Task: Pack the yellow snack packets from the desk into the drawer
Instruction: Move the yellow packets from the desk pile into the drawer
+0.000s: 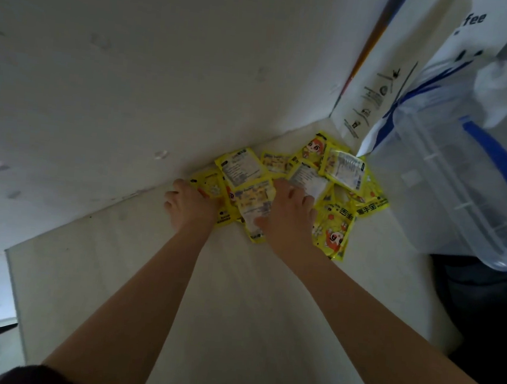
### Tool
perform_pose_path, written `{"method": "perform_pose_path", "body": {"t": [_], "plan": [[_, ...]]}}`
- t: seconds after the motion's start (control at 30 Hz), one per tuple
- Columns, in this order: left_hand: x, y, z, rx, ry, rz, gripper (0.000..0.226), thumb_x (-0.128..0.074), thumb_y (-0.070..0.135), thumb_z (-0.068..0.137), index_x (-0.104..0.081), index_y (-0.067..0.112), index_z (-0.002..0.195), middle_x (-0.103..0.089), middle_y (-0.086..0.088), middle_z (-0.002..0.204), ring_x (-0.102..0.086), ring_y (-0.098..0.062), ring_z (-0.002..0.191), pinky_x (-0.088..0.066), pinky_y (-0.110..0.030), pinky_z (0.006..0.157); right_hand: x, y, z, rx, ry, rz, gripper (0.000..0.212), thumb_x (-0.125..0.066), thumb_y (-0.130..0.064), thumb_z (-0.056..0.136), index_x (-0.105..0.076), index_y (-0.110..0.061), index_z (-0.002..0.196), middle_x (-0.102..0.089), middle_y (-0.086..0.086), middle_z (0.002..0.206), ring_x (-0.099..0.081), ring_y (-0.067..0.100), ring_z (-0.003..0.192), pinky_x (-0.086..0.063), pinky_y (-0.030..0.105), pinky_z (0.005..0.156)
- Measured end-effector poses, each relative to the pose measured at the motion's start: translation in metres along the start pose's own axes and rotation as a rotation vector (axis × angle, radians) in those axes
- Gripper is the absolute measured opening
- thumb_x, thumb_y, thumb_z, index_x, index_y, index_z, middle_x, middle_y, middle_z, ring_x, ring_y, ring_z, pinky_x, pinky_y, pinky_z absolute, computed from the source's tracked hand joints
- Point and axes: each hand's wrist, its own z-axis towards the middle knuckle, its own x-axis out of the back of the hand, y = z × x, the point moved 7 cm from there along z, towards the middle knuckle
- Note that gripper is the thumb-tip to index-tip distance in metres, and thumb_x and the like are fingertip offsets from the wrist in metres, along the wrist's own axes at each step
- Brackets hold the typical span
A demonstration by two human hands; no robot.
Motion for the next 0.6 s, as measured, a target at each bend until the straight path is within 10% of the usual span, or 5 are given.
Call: {"method": "perform_pose_path", "body": {"t": [0.23, 0.37, 0.6], "plan": [[0.012, -0.008, -0.007, 0.005, -0.080, -0.135, 0.079, -0.080, 0.012, 0.072, -0.032, 0.005, 0.135, -0.050, -0.018, 0.121, -0.050, -0.038, 0.117, -0.045, -0.040, 0.088, -0.014, -0.015, -0.007, 0.042, -0.046, 0.032, 0.072, -0.064, -0.012, 0.084, -0.022, -0.025, 0.141, -0.054, 0.013, 0.123, -0.047, 0.036, 0.118, -0.038, 0.052, 0.095], [0.020, -0.027, -0.007, 0.074, -0.074, -0.231, 0.072, -0.084, 0.015, 0.068, -0.044, 0.007, 0.127, -0.058, -0.012, 0.115, -0.058, -0.031, 0.105, -0.051, -0.038, 0.082, -0.012, -0.006, -0.012, 0.040, -0.114, 0.085, 0.033, -0.058, -0.017, 0.088, -0.048, -0.015, 0.119, -0.056, 0.006, 0.117, -0.053, 0.029, 0.115, -0.031, 0.049, 0.100], [0.024, -0.031, -0.020, 0.005, -0.152, -0.543, 0.017, -0.079, 0.015, 0.073, -0.069, 0.010, 0.085, -0.069, -0.004, 0.077, -0.061, -0.014, 0.063, -0.047, -0.026, 0.058, 0.015, 0.033, -0.012, -0.013, -0.088, 0.451, 0.030, -0.061, -0.020, 0.090, -0.059, -0.011, 0.119, -0.062, 0.006, 0.110, -0.058, 0.022, 0.101, -0.042, 0.028, 0.080]]}}
